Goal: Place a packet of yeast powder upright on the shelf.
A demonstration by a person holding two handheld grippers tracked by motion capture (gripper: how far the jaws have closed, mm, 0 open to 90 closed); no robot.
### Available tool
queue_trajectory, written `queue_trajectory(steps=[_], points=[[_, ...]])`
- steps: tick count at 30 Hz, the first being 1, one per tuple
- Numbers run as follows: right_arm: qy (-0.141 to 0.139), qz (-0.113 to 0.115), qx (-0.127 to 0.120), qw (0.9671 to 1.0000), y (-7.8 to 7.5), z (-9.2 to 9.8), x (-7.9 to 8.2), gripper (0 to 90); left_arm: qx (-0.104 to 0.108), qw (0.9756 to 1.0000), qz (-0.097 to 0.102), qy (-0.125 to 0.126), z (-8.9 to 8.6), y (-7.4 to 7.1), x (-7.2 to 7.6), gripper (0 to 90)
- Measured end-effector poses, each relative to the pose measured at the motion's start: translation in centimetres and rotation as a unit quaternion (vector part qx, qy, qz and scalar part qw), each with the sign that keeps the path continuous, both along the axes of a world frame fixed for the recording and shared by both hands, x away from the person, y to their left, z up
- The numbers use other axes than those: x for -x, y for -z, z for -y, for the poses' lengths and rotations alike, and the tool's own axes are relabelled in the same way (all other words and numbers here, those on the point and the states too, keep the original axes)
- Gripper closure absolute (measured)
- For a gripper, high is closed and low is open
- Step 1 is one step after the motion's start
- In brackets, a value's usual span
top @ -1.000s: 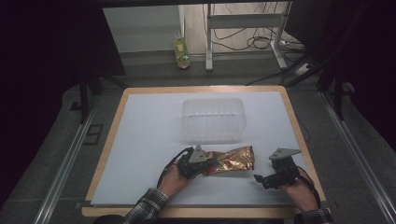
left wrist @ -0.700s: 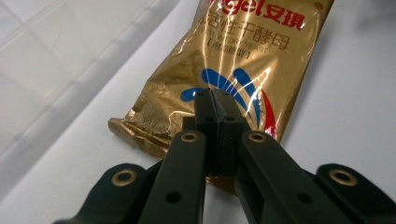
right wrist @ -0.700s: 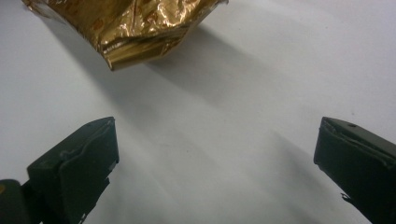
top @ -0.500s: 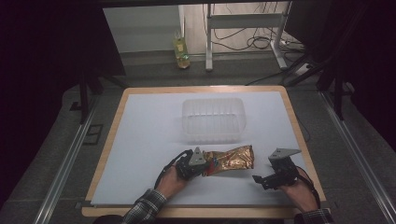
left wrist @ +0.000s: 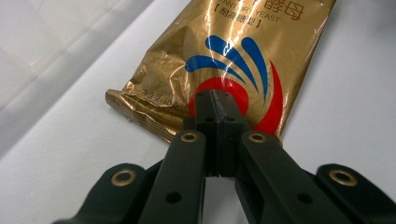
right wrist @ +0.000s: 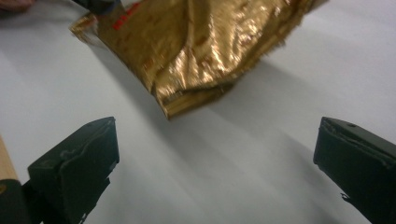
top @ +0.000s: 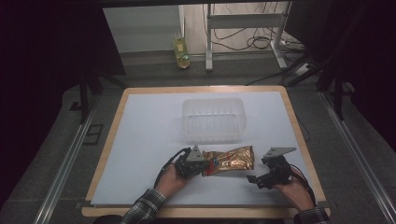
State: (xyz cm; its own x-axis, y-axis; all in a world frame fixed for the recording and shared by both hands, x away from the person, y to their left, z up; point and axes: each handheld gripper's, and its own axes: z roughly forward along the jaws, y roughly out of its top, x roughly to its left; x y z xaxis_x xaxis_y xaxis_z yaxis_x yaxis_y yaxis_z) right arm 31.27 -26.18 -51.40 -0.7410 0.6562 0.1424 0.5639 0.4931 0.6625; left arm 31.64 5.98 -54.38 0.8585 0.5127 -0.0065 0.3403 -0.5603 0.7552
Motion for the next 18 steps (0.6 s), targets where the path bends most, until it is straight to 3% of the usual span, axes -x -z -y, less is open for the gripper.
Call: queue_trajectory(steps=[7,9,18], points=[[-0.017,-0.015,-0.016,0.9996,0.0,-1.0,-0.7,0.7,0.005,1.0,-0.001,-0.002,0.0,0.0,0.0,89.8],[-0.019,-0.016,-0.02,0.9995,0.0,-1.1,-0.9,0.9,-0.003,1.0,0.0,0.002,-0.1,0.0,0.0,89.9],[-0.03,-0.048,-0.05,0.9972,0.3,-2.5,-2.4,2.3,-0.002,1.0,-0.001,0.002,-0.1,0.0,-0.1,89.9]])
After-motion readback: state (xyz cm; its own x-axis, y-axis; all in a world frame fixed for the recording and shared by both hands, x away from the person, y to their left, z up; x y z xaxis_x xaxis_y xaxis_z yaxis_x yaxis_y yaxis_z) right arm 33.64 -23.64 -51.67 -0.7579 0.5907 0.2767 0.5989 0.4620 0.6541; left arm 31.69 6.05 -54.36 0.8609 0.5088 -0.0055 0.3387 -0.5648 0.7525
